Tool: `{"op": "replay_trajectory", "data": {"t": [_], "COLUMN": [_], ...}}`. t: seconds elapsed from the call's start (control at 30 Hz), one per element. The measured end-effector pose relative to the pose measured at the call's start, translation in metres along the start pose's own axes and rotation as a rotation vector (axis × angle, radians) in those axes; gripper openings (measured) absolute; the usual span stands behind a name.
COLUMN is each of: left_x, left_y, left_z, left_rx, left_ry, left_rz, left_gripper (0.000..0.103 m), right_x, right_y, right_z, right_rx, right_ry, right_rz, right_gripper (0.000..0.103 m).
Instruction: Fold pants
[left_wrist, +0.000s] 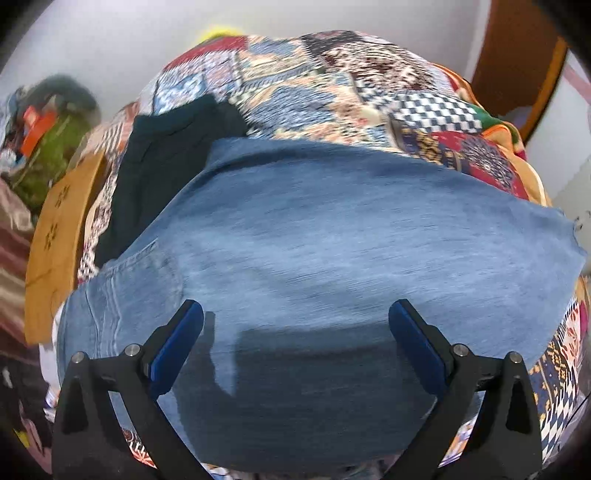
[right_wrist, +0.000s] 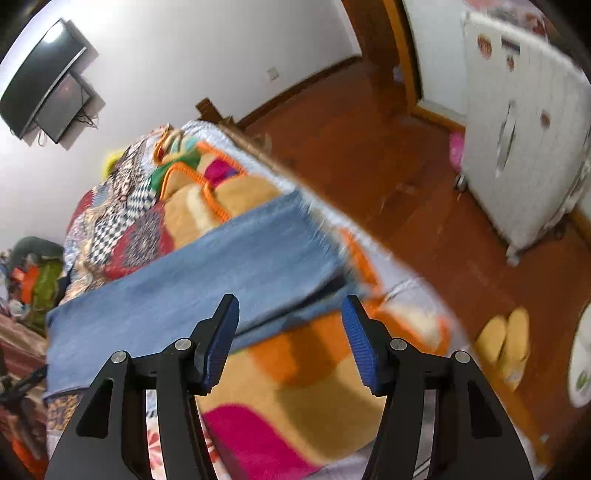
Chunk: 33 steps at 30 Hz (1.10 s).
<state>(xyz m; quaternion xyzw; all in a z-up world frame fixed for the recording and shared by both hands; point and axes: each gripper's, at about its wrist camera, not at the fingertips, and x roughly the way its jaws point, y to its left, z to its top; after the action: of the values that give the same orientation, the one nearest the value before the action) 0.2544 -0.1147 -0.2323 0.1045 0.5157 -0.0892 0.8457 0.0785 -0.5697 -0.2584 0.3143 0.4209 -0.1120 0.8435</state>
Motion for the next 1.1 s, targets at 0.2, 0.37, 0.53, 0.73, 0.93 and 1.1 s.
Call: {"op": "replay_trajectory", "data": {"t": [0.2,0.37,0.53,0.73,0.93,1.1], "left_x": [0.004,0.009,0.010,0.010,-0.005,-0.034], "left_y": [-0.018,-0.014,-0.013,-0.012,-0.012,-0.001], "left_z": [0.007,0.007,0.006,0.006,0.004,0.004], "left_rx": [0.023,-0.023,-0.042,-0.053,-0.037,-0.042], "left_ry": [0.002,0.012,0.017,0.021,-0.016,-0.090], "left_rz": [-0.018,-0.053,-0.067,-0.070,-0.044,-0.042], "left_gripper": [0.102,0.103,0.103,0.103,0.103,0.103], "right_x": [0.027,0.037,0.046,0.037,0.000,-0.037], "right_y": [-0.006,-0.015,-0.013,0.001,0.028,0.068], "right_z": [-0.007,-0.005,0.000,0.013,0.030,0.044], "right_rx": [0.102,0.150,0.094,0.007,-0.068,-0.152], "right_ry": [0.006,-0.007,-0.042,-0.101,-0.202,-0.287], "right_rz": [0.009,0.032,0.001,-0.041,0.005,0.068], "right_gripper": [0.054,0.055,0.031,0.008,0.008,0.007]}}
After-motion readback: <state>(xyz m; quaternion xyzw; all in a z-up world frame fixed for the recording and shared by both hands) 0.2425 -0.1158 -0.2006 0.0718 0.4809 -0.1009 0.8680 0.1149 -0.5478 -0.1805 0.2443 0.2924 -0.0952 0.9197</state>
